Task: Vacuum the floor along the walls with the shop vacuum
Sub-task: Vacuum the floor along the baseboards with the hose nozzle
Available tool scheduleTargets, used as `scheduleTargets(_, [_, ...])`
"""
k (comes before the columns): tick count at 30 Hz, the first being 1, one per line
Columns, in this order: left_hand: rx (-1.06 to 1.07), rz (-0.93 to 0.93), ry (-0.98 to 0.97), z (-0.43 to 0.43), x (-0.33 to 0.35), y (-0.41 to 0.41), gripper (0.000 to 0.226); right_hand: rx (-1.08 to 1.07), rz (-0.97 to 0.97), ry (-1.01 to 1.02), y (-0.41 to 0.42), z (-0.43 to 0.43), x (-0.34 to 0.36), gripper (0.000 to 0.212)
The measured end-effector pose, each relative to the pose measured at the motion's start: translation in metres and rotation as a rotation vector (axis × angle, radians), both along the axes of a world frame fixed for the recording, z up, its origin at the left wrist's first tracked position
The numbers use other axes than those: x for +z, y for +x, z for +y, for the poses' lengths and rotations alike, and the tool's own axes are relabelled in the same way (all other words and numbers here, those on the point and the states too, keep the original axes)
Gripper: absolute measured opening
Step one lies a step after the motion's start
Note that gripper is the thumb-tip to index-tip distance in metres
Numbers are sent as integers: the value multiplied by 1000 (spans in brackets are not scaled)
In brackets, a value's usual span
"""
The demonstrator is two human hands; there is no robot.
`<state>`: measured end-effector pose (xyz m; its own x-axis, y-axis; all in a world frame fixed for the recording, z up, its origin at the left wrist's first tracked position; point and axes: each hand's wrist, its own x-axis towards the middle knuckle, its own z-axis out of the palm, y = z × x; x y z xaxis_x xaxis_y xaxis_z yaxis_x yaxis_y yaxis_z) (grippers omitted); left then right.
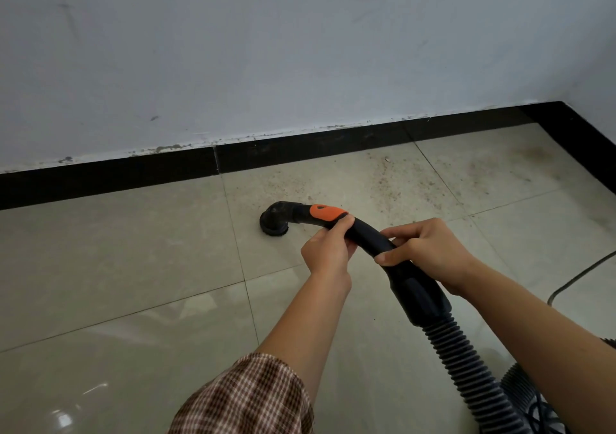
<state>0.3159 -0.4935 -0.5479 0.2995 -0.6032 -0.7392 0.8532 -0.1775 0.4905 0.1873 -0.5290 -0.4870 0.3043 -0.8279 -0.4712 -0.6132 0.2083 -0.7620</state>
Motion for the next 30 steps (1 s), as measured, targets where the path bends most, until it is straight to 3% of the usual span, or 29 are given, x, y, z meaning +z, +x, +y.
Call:
scheduleTargets(17, [53,-47,6,-17,-14,42,18,21,-37,1,40,-20,-20,44])
scheduleTargets(30, [73,-107,26,-25,-22,75,14,46,-92,-39,72,-24,-33,38])
